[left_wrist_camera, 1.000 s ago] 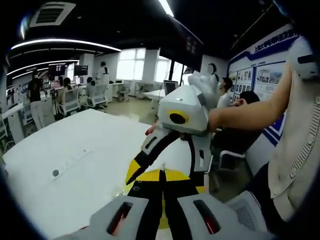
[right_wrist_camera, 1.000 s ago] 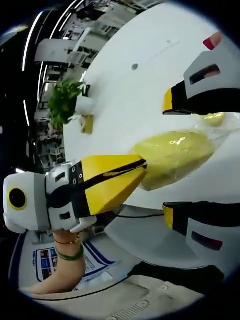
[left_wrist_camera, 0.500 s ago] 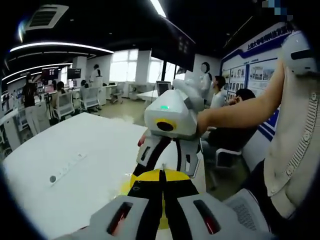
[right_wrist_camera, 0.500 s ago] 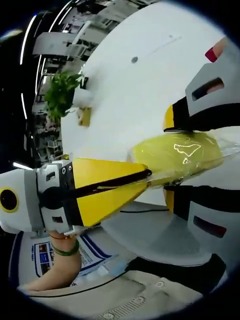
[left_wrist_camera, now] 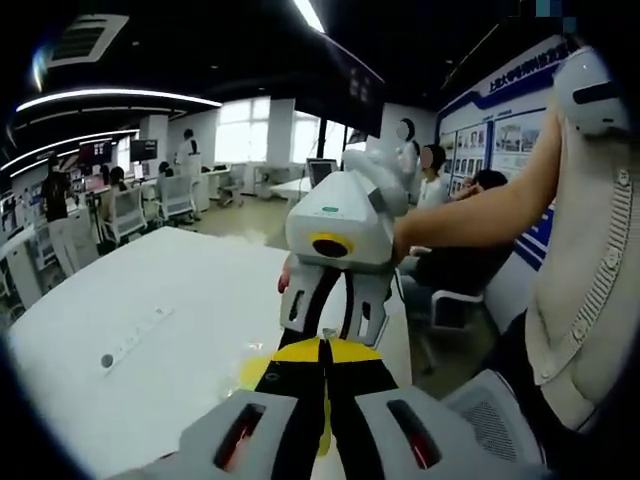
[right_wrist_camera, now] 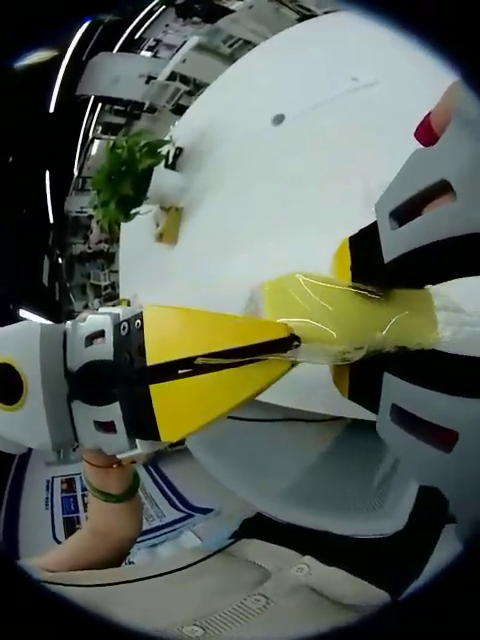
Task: Compare the silicone blocks by pressing each to a similar depth, holding the contact briefly, and releasing to observe deformation and rebound differences across the visible hardness samples.
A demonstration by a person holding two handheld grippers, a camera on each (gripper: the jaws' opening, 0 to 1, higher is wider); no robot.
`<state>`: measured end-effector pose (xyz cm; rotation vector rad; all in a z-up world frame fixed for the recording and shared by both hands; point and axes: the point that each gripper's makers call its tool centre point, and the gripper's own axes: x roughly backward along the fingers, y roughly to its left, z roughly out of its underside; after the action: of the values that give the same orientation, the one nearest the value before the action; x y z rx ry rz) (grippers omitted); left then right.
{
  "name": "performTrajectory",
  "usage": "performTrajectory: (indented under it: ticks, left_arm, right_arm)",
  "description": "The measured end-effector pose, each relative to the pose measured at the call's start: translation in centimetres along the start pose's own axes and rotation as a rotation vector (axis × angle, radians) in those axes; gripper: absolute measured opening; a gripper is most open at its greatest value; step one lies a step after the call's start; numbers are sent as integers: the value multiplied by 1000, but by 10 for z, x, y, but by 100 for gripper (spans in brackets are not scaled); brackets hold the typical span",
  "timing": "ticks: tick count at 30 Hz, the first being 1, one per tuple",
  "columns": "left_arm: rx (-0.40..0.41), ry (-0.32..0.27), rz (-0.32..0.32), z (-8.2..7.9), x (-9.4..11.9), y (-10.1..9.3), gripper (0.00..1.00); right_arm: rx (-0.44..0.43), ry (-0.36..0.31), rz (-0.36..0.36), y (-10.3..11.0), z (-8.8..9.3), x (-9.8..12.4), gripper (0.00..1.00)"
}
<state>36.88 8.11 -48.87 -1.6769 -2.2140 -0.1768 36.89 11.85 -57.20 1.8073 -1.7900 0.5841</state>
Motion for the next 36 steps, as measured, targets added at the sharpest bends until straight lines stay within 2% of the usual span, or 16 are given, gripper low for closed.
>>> performTrajectory:
  ticks: [13,36]
  left_arm:
    - [-6,19,-4,4,0,-3,0]
    - [-3,29,-7,8,-1,-1,0]
  right_arm:
    - [17,22,-15,8,4,-2,7]
    - [8,39,-14,10,8,-3,7]
